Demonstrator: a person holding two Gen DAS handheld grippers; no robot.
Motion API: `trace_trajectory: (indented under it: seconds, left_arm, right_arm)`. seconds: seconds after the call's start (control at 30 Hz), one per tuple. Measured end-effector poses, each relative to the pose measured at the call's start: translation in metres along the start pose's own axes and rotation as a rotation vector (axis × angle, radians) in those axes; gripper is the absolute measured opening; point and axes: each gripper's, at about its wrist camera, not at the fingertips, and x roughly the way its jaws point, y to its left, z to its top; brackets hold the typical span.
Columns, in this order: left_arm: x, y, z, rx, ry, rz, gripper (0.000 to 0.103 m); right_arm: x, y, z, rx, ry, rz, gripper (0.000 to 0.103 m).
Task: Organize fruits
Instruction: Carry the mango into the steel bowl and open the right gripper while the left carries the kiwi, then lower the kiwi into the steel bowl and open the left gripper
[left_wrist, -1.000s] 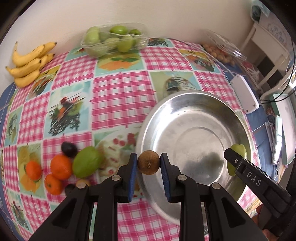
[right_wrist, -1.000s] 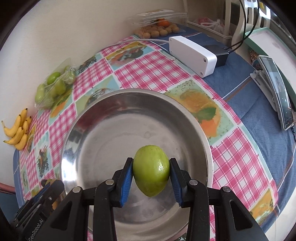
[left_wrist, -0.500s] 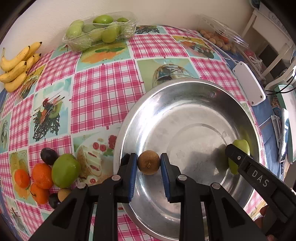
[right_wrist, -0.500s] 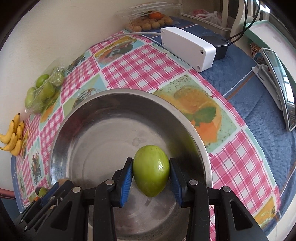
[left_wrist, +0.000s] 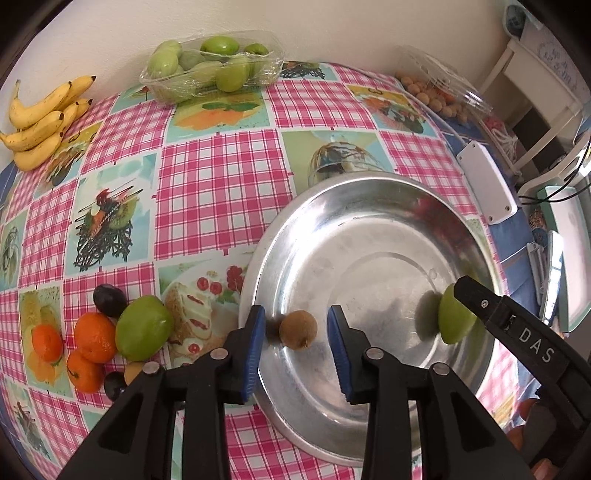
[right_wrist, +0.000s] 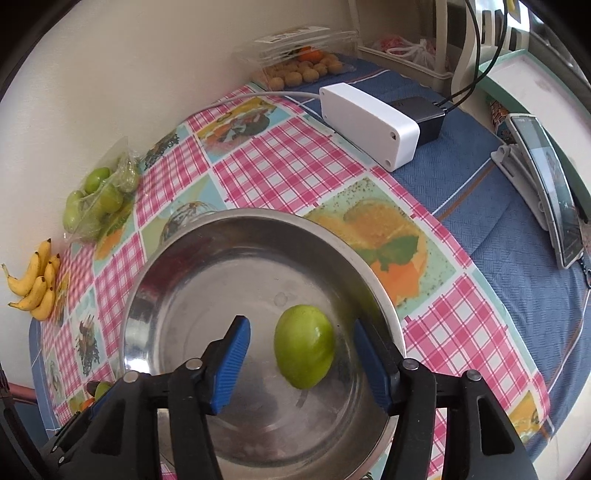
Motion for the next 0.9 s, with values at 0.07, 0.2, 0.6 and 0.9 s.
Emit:
trace_trajectory:
  seconds: [0.07,0.2,0.6,0.9]
  left_arm:
    - [-0.006,0.006,0.000,-0.016,-0.005,0.014,0.055]
    - [-0.016,0.019,0.001,-0.047,-0.032,0.049,0.059]
    - [-0.037,0.099,-0.019,-0.193,-0.095,0.176,0.091]
    - [-0.059,0.175,-0.055,-0.306,-0.138,0.271,0.093]
  right_arm:
    - [-0.004,0.002,0.000,-0.014,-0.008,0.000,0.068]
    - [-0.012,0.008,-0.001,-0.040,-0.025,-0.003,0.076]
    - [-0.012,0.034,-0.020,-0.144,-0.023,-0.009,0.097]
    - [-0.011,0.066,-0.042,-0.251,-0.005,0.014,0.103]
